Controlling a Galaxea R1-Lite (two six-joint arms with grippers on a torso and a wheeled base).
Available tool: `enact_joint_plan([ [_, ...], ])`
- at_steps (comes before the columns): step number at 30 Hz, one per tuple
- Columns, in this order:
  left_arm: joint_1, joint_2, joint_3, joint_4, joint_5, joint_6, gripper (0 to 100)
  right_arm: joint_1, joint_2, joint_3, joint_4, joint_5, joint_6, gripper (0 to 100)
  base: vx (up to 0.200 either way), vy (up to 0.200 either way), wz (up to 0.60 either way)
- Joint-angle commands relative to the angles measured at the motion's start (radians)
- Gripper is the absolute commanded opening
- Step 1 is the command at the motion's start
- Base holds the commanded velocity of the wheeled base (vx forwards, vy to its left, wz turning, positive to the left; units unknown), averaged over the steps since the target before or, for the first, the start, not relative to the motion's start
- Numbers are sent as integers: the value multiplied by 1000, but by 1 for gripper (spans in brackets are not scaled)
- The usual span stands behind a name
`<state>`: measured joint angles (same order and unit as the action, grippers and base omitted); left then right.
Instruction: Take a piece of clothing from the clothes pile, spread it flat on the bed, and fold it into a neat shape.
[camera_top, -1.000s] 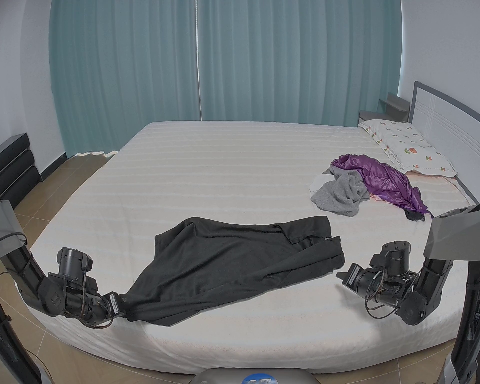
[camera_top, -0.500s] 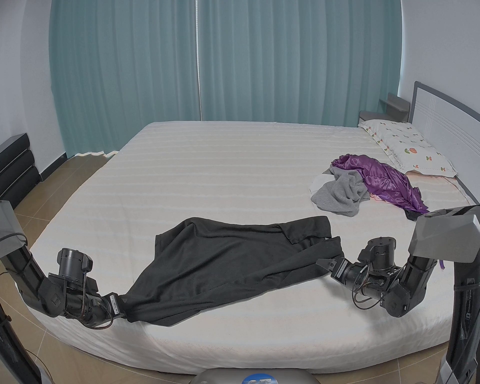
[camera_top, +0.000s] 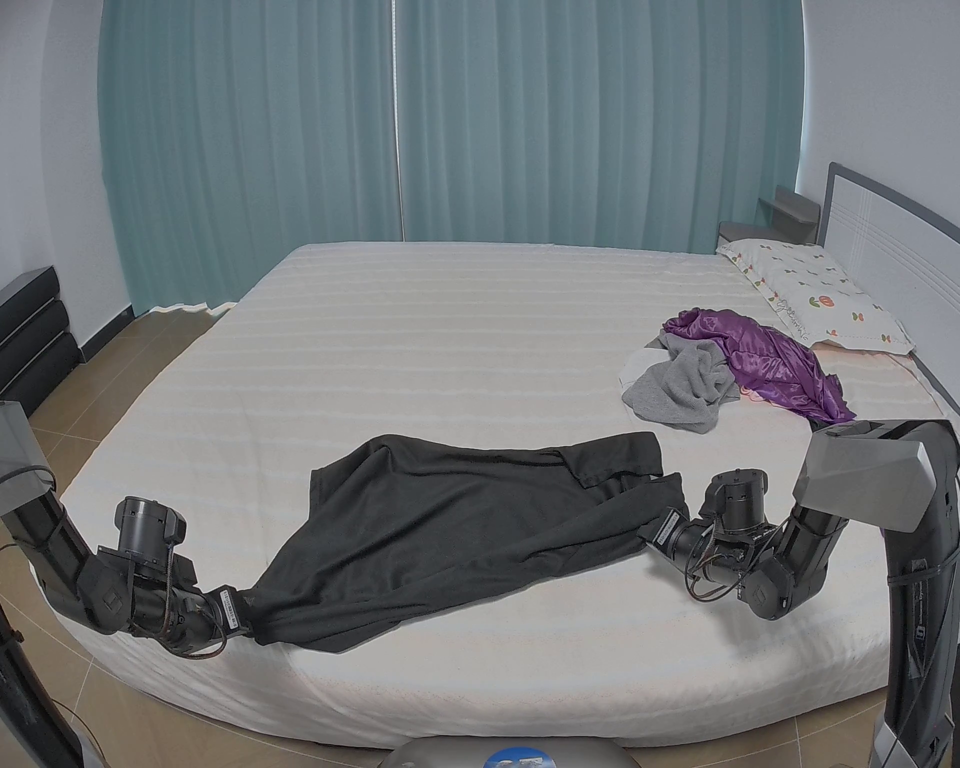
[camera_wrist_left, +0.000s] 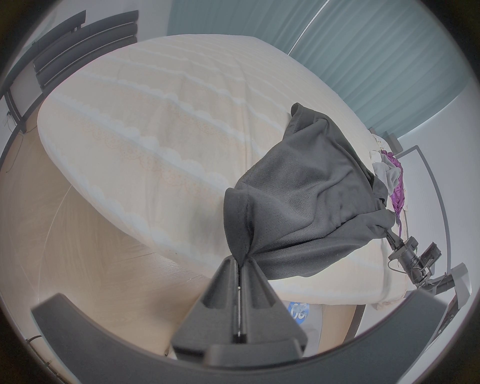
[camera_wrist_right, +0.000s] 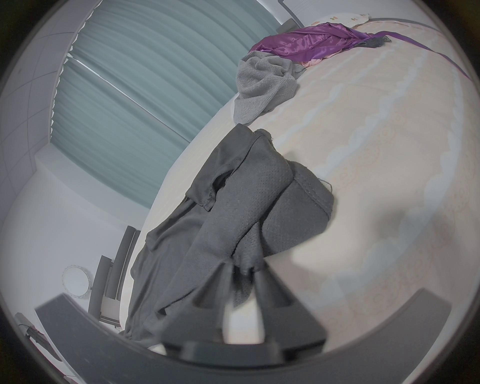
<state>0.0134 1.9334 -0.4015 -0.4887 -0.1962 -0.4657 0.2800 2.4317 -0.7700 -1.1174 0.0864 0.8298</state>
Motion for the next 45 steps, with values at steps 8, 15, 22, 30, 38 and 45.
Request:
enact_joint_plan([
  [8, 0, -5, 1, -1, 0, -1, 0, -4, -59, 67, -7, 1, 2, 0, 0, 0, 0],
  [15, 3, -27, 3, 1, 1, 1, 0, -12, -250, 232, -2, 15, 2, 0, 0, 0, 0],
  [22, 3, -85, 7, 13, 3, 2, 0, -19, -399, 388, 7, 69, -3, 0, 0, 0, 0],
  [30, 3, -154, 29, 15, 15, 6, 0, -21, -451, 483, 53, 105, -9, 0, 0, 0, 0],
  [38, 0, -168, 30, 36, 15, 9, 0, -25, -436, 538, 44, 112, -46, 100, 0, 0, 0],
  [45, -3, -160, 32, 35, 14, 9, 0, -48, -345, 541, 28, 107, -104, 100, 0, 0, 0],
])
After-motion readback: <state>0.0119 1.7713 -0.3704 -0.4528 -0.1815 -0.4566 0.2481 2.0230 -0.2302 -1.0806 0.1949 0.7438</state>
